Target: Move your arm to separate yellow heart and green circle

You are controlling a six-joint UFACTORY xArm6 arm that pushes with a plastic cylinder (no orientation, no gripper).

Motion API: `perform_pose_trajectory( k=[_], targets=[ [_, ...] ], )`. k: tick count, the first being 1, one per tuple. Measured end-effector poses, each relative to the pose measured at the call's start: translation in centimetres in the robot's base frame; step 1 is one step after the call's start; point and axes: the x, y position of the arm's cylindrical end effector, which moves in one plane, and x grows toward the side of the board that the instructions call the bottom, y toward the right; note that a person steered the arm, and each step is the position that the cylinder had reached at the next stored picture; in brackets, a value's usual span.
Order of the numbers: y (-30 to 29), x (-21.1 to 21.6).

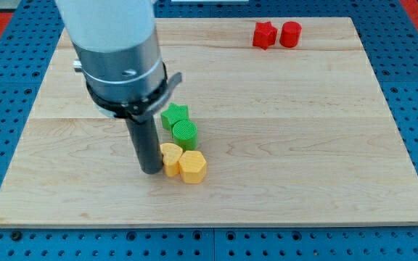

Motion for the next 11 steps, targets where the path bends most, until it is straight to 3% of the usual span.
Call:
perform_pose_trajectory(
  k=[1,4,5,6,7,9,11],
  targets=[
    [1.2,0.1],
    [-3.2,2.9],
    [-3.3,0.9],
    [0.3,-2.9],
    [4.3,-4.3],
    [5.9,-5.5],
    [12.2,-10.2]
  ],
)
